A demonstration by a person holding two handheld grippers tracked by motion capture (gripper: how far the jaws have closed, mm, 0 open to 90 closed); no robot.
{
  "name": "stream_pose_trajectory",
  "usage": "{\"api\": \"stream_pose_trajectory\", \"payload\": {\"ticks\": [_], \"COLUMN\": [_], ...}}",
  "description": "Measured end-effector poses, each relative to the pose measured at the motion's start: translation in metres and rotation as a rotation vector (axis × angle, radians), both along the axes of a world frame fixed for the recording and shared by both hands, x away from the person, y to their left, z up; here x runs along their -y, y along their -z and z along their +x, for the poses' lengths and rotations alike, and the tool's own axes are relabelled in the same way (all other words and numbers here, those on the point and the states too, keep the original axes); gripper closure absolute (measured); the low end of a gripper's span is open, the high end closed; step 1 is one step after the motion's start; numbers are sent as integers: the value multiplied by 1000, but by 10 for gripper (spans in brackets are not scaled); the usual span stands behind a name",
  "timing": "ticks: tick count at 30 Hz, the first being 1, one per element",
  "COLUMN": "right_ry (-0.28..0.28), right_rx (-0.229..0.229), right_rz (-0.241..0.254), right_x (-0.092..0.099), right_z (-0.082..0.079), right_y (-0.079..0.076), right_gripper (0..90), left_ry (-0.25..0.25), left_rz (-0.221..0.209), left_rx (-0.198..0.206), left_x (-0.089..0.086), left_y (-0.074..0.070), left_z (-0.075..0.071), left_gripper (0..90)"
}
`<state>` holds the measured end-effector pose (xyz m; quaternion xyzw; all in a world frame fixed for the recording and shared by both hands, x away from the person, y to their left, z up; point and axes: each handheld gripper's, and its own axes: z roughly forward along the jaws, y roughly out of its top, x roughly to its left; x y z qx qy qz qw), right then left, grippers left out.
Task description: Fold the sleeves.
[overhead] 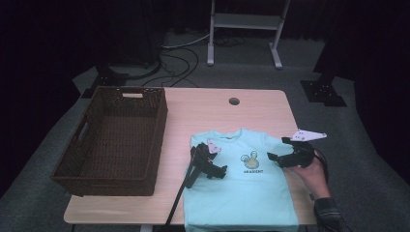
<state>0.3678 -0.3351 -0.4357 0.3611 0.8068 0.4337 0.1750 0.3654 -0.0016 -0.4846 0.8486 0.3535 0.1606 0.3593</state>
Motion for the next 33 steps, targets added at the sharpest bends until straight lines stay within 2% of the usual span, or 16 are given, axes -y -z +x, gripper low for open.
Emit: {"api": "stream_pose_trajectory", "payload": {"ticks": [6,13,23,29,33], "right_ry": [22,45,64,75,86], "right_rx": [4,8,1,-3,1], "right_rz": [8,8,6,20,10], "right_x": [10,18,24,29,31], "right_z": [1,4,5,5,5], "right_y": [-1,-1,-1,-2,-2], "right_gripper": [65,138,310,352,407], "left_ry": [0,0,0,0,0], "left_rz": [0,0,0,0,0], "left_rx": [0,0,0,0,0], "left_x": [0,0,0,0,0], "left_y": [0,0,0,0,0], "left_z": [0,0,0,0,0], "left_gripper": [10,10,10,10,10]}}
